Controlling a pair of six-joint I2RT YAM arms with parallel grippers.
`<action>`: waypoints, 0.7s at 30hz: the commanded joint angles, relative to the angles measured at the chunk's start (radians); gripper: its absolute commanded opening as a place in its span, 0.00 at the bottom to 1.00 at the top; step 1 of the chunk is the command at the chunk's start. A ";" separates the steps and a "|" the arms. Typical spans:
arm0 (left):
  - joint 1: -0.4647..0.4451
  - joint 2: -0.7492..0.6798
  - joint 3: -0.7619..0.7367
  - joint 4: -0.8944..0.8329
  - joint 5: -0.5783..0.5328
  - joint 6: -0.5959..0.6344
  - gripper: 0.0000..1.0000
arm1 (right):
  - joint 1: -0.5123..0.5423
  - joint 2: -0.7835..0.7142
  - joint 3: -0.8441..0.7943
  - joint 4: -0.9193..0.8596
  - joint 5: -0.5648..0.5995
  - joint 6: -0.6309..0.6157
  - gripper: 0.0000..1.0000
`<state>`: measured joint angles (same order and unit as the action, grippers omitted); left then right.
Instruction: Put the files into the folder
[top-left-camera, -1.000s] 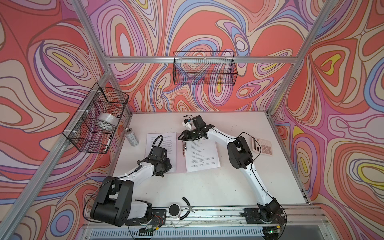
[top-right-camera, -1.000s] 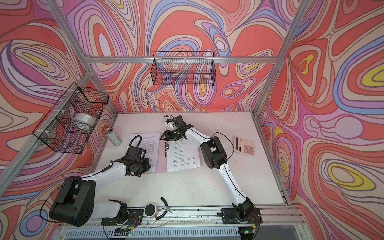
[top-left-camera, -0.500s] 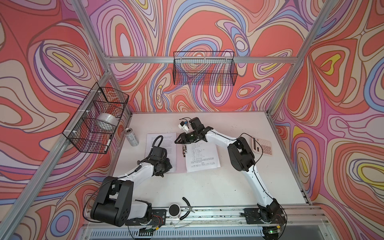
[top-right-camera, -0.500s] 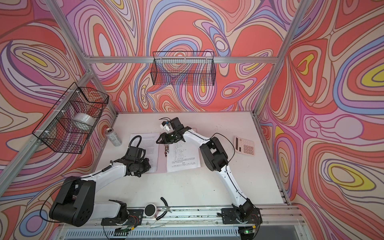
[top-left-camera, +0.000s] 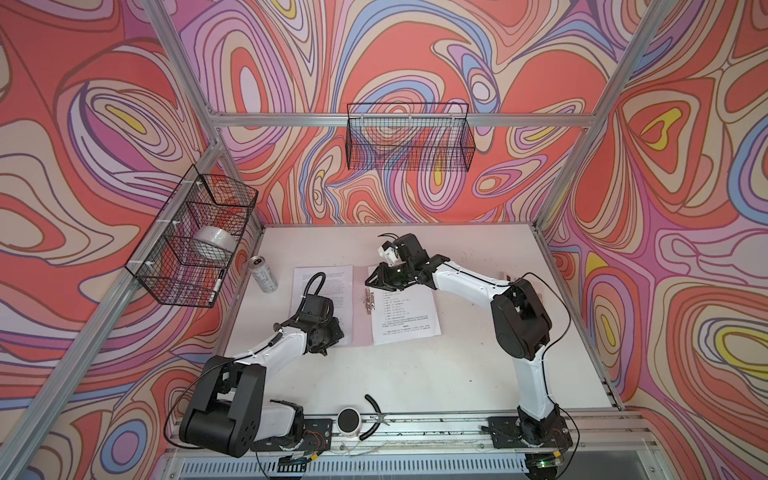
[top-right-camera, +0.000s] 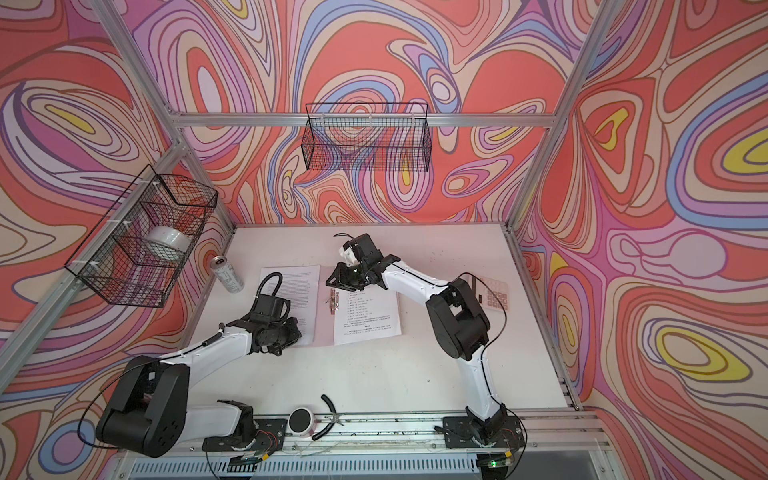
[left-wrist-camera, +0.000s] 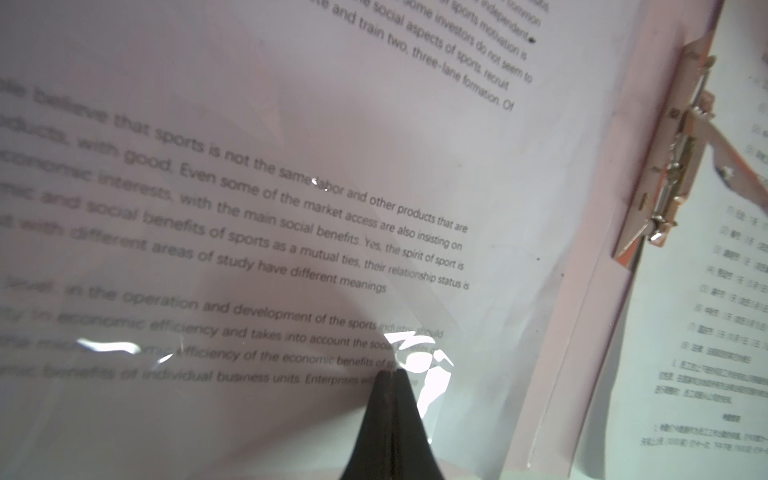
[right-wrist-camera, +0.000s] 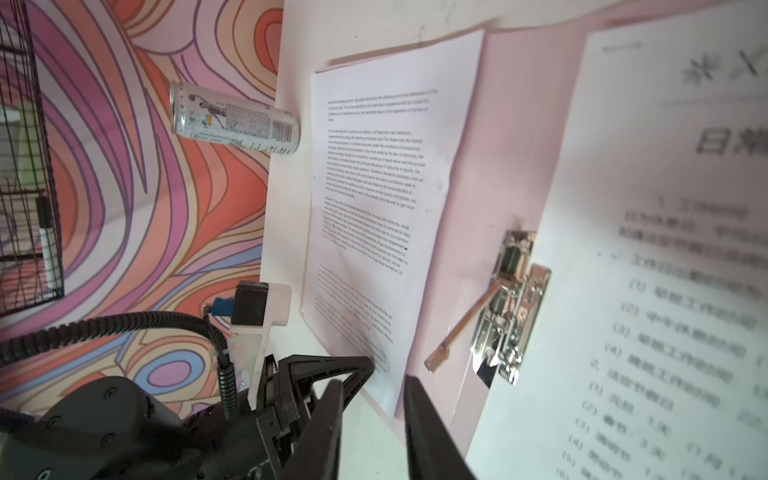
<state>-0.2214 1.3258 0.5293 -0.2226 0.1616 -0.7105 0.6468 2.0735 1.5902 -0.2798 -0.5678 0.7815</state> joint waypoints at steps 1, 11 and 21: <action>0.007 0.003 -0.040 -0.046 -0.001 -0.008 0.02 | 0.002 -0.056 -0.114 0.122 0.021 0.219 0.24; 0.007 0.016 -0.034 -0.047 0.010 0.005 0.02 | 0.002 0.000 -0.181 0.261 -0.019 0.338 0.22; 0.007 0.028 -0.030 -0.046 0.015 0.008 0.02 | 0.004 0.061 -0.179 0.350 -0.066 0.410 0.21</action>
<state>-0.2207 1.3197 0.5198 -0.2119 0.1726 -0.7078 0.6476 2.1185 1.4200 0.0227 -0.6136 1.1610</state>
